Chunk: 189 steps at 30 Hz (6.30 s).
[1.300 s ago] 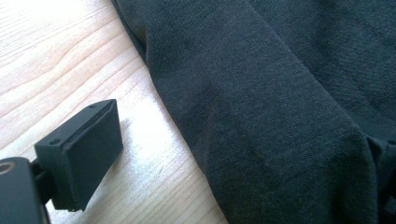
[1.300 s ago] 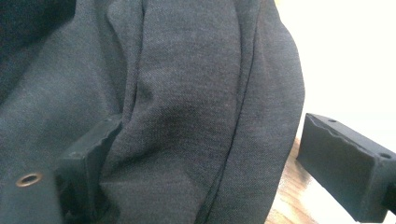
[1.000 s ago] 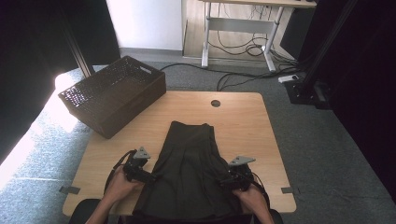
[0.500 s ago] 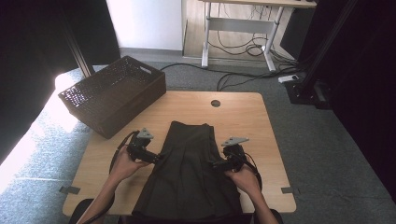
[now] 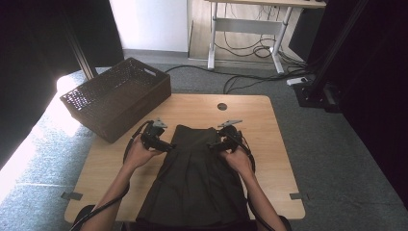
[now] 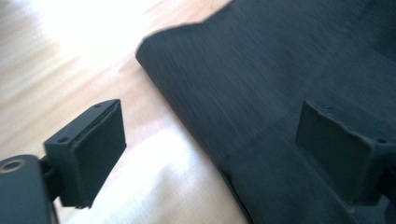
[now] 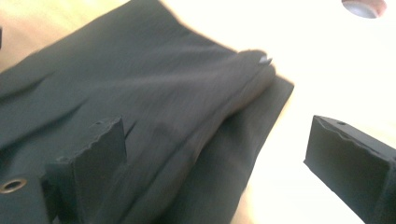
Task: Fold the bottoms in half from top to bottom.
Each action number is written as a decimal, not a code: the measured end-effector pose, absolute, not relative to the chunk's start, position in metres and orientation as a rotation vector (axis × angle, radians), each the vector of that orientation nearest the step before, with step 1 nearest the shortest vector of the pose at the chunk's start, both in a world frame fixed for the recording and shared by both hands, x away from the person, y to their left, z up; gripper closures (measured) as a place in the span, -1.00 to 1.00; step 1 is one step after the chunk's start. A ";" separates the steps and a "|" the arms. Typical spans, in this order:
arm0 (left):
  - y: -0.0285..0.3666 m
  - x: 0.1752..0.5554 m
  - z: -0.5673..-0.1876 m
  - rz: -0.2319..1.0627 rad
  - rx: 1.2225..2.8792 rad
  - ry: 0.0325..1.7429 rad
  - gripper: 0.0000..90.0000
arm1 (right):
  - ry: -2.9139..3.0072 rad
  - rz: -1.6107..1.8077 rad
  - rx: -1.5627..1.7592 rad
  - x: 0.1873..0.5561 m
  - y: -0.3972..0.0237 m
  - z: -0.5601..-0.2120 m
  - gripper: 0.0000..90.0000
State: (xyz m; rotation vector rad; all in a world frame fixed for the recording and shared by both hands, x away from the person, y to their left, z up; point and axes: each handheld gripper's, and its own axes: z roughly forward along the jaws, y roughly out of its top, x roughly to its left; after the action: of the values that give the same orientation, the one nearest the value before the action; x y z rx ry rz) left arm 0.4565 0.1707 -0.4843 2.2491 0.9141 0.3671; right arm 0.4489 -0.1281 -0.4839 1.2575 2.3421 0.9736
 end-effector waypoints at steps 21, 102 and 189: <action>0.161 0.493 -0.534 0.357 2.299 1.031 -0.68 | 2.338 0.850 1.376 0.494 -0.128 -0.533 -0.72; 0.194 0.391 -0.439 0.497 2.050 0.562 0.89 | 2.293 1.338 0.917 0.381 -0.140 -0.434 0.78; 0.224 0.370 -0.444 0.309 2.081 0.657 -0.50 | 2.355 1.358 0.997 0.355 -0.174 -0.463 -0.38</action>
State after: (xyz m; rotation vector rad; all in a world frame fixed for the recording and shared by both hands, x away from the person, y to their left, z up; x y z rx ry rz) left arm 0.3699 0.2240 -0.4438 2.0810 0.6570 0.3085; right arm 0.3552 -0.1740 -0.4629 0.9970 2.3547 1.3577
